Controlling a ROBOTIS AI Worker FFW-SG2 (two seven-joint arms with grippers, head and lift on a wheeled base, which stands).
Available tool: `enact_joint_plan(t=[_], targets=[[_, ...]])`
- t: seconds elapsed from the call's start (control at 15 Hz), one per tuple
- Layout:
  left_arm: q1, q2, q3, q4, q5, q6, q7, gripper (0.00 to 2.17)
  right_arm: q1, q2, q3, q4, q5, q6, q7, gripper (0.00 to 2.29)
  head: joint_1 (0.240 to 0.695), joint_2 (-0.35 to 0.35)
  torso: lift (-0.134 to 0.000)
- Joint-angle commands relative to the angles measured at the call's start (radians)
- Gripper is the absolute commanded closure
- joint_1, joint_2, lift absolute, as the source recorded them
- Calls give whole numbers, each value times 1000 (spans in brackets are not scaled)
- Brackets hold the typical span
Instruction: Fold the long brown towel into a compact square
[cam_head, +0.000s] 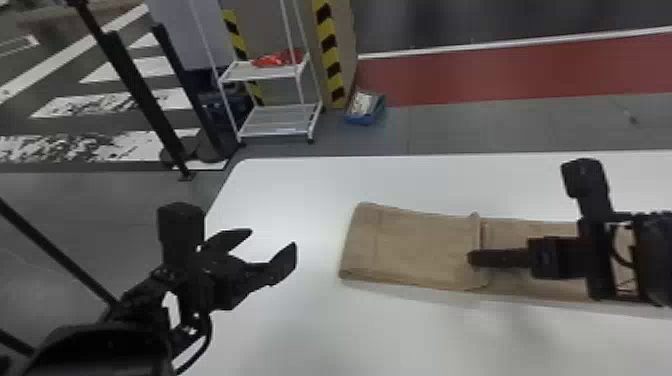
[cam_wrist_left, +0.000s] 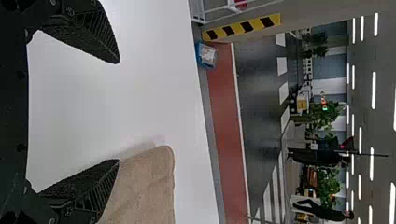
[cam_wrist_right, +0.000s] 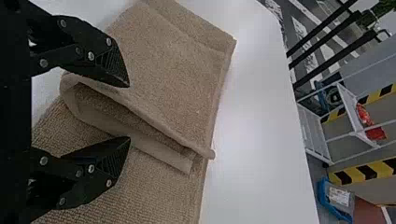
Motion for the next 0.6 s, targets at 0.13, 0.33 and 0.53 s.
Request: enact_joint_plan(t=[0.13,0.33,0.53], targets=[[7,0,2,0,0,-14,0,147,0,2,1,2,2,0,-9,589,695,272,-125],[13,0,3,-3,0,-14,0,147,0,2,1,4,7,-3,-15,755,695,271,-125],[14,0,3,-3,0,-17,0,147,0,2,2,4,10,-3,-15,934,695,270,-125]])
